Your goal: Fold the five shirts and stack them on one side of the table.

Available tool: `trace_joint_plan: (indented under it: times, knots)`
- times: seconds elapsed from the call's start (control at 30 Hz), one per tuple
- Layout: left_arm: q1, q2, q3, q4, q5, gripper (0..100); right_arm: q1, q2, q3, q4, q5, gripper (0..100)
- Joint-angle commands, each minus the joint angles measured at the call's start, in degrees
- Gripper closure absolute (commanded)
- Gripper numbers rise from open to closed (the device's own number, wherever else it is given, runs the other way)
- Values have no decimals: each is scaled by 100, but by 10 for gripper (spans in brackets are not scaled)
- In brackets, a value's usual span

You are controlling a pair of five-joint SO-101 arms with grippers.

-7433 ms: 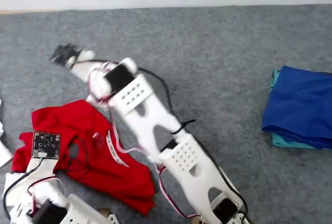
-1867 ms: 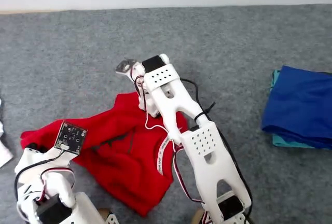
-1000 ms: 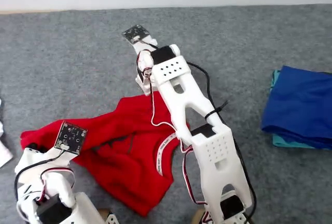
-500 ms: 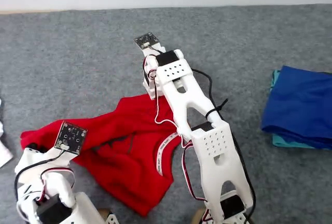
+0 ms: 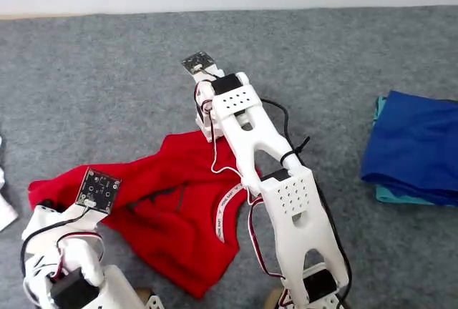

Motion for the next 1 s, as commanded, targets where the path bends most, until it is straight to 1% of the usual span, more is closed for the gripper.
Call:
trace_joint_plan:
  times: [0.0, 0.1, 0.27, 0.4, 0.43, 0.57, 0.67, 0.77, 0.9, 0.97]
  knots:
    - [9, -53, -31, 9, 9, 996, -259, -22, -44, -66, 413, 940]
    - [9, -53, -31, 0, 9, 996, -259, -40, -44, -57, 554, 991]
    - [9, -53, -66, -18, 9, 996, -171, -101, -53, 57, 580, 987]
    - [9, -53, -136, -44, 44, 996, -84, -620, -53, 382, 589, 987]
    - [0, -53, -224, -97, 185, 996, -48, -796, -53, 488, 589, 987]
    - [9, -35, -760, -598, 1231, 996, 145, -1552, -53, 831, 589, 987]
    - [18, -26, -1112, -1046, 1741, 996, 303, -2070, -53, 1138, 756, 987]
    - [53, -26, -1411, -1310, 1943, 996, 409, -2536, -53, 1499, 1081, 987]
    - [431, -18, -1912, -1327, 1987, 996, 602, -3116, -53, 1824, 1143, 987]
    - [642, -18, -2176, -1354, 2171, 996, 673, -3424, -53, 1965, 1152, 987]
